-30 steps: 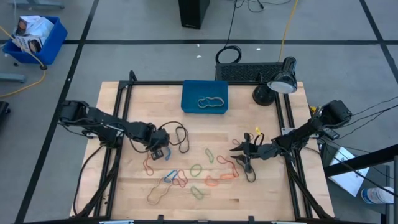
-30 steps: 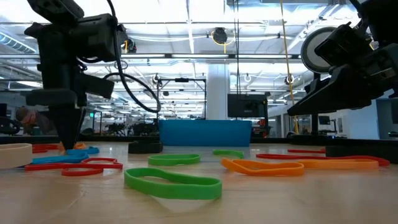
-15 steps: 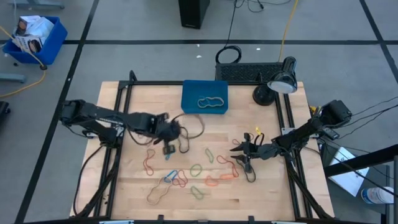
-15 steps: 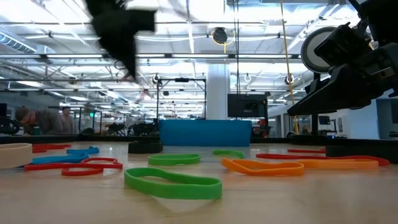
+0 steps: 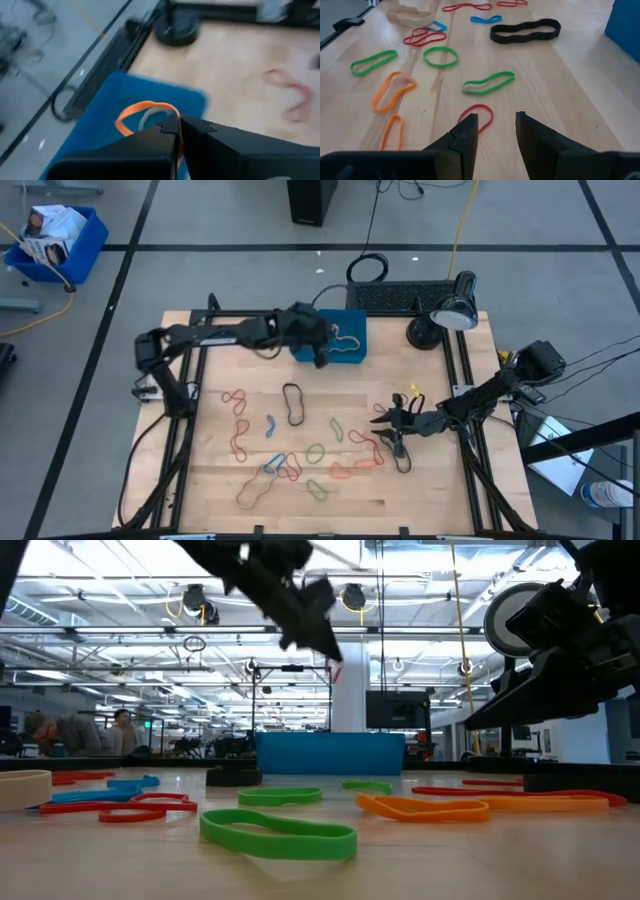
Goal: Pick and place rubber bands into bin
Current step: Put the orange rubber band into the blue bin, then put the red rubber band into the blue bin
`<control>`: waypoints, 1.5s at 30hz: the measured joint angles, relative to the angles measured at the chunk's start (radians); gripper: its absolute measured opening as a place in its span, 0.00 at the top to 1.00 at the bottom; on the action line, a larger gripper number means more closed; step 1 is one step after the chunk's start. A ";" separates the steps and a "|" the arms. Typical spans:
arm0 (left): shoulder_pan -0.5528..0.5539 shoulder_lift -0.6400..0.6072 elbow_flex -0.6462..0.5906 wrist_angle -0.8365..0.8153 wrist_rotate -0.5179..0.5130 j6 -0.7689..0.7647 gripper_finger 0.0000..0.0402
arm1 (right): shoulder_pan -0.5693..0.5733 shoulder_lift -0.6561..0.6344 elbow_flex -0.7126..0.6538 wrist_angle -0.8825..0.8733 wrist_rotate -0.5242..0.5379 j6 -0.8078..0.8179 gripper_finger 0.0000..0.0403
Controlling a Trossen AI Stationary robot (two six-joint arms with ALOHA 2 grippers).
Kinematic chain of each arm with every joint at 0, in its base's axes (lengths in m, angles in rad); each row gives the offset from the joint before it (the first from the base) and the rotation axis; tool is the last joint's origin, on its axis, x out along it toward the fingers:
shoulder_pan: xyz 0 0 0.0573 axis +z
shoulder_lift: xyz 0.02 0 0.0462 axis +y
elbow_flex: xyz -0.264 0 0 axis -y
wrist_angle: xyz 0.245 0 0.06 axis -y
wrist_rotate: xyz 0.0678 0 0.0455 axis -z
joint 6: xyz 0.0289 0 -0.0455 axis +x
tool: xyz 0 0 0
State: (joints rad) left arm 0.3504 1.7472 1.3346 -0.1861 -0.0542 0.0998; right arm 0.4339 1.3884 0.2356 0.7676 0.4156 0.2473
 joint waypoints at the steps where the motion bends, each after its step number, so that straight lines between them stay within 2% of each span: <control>1: 0.021 0.020 0.000 0.007 -0.001 -0.001 0.95 | 0.000 0.000 0.000 -0.004 0.000 0.002 0.70; 5: 0.089 0.086 0.000 0.008 0.014 -0.034 0.90 | 0.005 0.000 0.000 -0.019 -0.001 0.002 0.70; 9: 0.128 0.132 0.000 -0.015 0.106 -0.118 0.82 | 0.006 0.000 0.000 -0.032 -0.001 0.000 0.70; 12: 0.145 0.156 0.000 -0.040 0.158 -0.129 0.73 | 0.006 0.000 0.000 -0.039 -0.001 -0.001 0.70; 16: 0.148 0.165 0.000 -0.054 0.155 -0.116 0.55 | 0.006 0.000 0.000 -0.039 0.000 -0.005 0.70; 20: 0.149 0.129 0.000 -0.156 0.045 -0.110 0.38 | 0.005 0.000 0.000 -0.039 0.001 -0.021 0.70; 23: 0.145 0.066 0.000 -0.277 -0.102 -0.111 0.33 | 0.005 0.000 0.000 -0.039 0.001 -0.024 0.70; 28: 0.112 -0.058 0.000 -0.476 -0.391 -0.170 0.40 | 0.005 0.000 0.000 -0.041 0.001 -0.024 0.71; 31: 0.053 -0.155 -0.016 -0.586 -0.475 -0.236 0.48 | 0.010 0.000 0.000 -0.050 0.000 -0.015 0.71; 34: -0.052 -0.267 -0.089 -0.636 -0.502 -0.326 0.57 | 0.019 0.000 0.000 -0.058 -0.001 0.011 0.71; 39: -0.284 -0.440 -0.272 -0.616 -0.495 -0.533 0.69 | 0.036 0.000 0.000 -0.057 0.000 0.029 0.71; 45: -0.581 -0.536 -0.447 -0.621 -0.483 -0.798 0.77 | 0.039 0.000 0.000 0.006 0.001 0.028 0.71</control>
State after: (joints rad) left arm -0.2310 1.2109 0.8879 -0.8074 -0.5371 -0.6979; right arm 0.4732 1.3884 0.2356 0.7735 0.4168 0.2753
